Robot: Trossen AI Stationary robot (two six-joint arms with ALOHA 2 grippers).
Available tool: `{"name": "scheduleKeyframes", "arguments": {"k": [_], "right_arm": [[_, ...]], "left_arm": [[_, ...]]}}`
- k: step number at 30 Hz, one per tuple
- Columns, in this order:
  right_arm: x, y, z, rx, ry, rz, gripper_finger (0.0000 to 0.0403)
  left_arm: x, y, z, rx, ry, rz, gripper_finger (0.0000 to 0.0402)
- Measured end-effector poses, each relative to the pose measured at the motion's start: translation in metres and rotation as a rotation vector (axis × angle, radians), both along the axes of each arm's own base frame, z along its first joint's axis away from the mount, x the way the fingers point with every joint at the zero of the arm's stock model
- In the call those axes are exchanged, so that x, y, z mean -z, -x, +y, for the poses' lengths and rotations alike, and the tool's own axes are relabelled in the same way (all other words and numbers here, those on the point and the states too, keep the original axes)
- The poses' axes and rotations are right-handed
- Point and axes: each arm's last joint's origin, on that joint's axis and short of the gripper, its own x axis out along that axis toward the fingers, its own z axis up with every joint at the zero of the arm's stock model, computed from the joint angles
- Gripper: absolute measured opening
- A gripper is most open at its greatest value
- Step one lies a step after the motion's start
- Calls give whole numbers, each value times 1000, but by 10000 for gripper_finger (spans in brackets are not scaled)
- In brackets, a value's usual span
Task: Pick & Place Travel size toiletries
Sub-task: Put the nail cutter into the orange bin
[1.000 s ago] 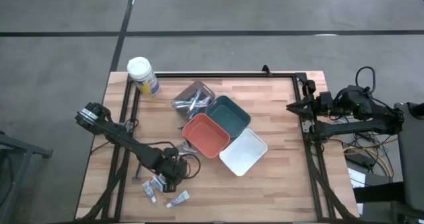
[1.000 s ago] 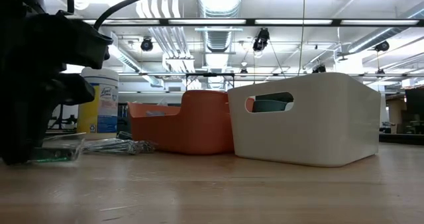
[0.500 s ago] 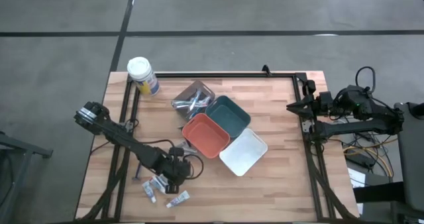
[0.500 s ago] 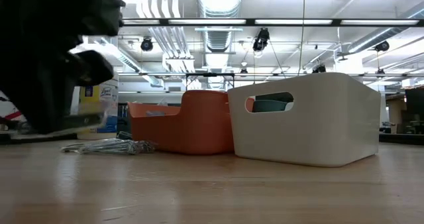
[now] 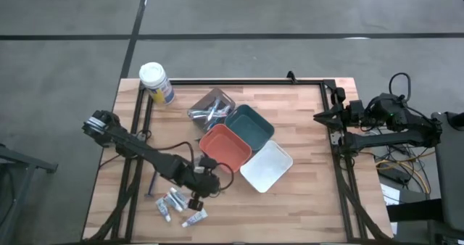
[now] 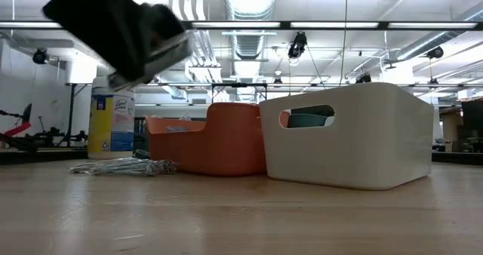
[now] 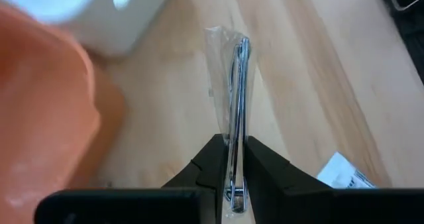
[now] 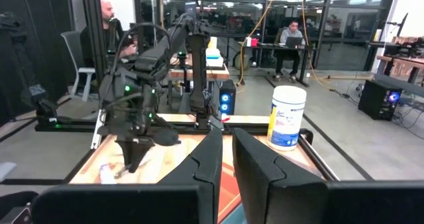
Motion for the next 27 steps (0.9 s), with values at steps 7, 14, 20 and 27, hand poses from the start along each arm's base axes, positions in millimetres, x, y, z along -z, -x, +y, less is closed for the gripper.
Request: {"name": "scheduleKeyframes", "arguments": {"k": [7, 14, 20, 27], "right_arm": [[0, 0, 0, 0, 1, 0, 34], [0, 0, 0, 0, 0, 0, 34], [0, 0, 0, 0, 1, 0, 34], [0, 0, 0, 0, 0, 0, 34]], "left_arm": [[-20, -15, 11, 30, -69, -86, 46], [-30, -32, 31, -54, -60, -209, 46], [-35, -44, 53, -156, -106, -294, 46], [-34, -48, 77, -313, -91, -291, 46]]}}
